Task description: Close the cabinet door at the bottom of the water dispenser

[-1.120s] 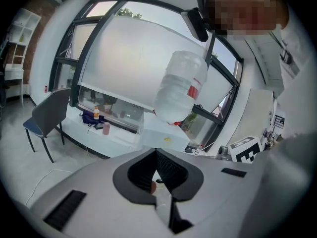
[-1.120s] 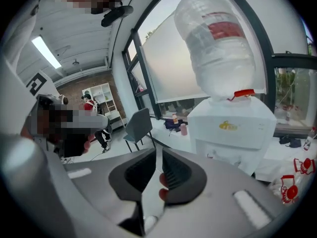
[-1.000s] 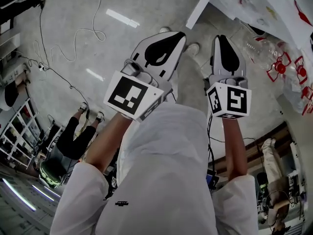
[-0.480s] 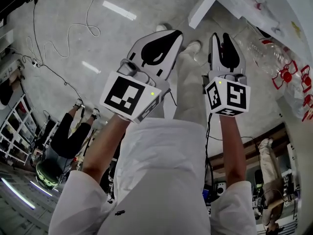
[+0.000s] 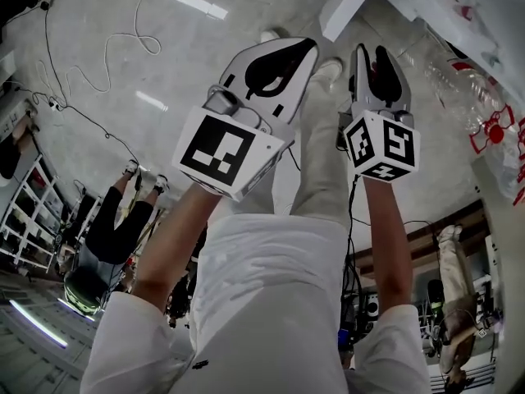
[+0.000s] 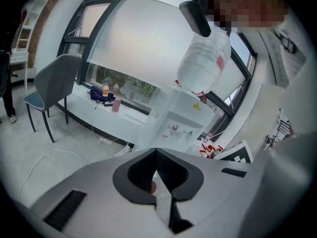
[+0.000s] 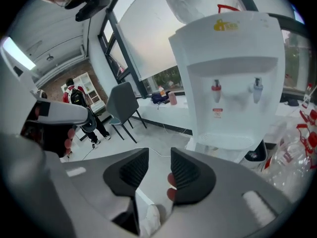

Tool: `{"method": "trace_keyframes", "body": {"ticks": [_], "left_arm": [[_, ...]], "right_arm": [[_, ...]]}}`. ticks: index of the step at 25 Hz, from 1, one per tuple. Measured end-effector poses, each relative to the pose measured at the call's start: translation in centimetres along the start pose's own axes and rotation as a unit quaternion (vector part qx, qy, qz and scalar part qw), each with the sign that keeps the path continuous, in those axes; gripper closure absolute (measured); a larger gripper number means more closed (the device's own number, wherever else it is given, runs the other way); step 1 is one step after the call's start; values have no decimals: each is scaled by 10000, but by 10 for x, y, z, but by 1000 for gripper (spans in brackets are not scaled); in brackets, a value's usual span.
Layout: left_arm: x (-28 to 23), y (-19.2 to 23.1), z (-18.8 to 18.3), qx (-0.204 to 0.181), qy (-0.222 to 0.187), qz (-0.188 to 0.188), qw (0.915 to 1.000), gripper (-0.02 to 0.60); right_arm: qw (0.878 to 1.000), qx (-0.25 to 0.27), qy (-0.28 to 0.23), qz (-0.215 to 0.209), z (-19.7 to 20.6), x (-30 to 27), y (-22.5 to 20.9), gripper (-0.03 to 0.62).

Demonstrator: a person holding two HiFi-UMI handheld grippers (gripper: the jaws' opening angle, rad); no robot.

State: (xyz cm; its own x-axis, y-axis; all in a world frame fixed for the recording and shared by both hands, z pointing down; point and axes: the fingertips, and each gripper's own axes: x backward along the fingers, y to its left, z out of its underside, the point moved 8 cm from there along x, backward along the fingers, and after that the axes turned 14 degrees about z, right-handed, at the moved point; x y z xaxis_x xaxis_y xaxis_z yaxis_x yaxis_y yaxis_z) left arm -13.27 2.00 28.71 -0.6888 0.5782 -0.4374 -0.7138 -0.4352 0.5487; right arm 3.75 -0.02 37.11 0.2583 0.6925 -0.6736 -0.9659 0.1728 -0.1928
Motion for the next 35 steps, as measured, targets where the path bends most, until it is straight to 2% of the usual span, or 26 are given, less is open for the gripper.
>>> {"method": "trace_keyframes", "body": {"ticks": [11,20,35], "left_arm": [[-16,49,49,240,79,-58,9997,578],[-21,71,81,419,238,-41,9988,578],[-33,99,120,553,431,-35,9975,578]], "right_arm": [[9968,-402,515,469,68,-57,1,444],[9944,-216,705,762,110,-89,9,424],[9845,-303,1050,1372,164,-126,7,378]]}}
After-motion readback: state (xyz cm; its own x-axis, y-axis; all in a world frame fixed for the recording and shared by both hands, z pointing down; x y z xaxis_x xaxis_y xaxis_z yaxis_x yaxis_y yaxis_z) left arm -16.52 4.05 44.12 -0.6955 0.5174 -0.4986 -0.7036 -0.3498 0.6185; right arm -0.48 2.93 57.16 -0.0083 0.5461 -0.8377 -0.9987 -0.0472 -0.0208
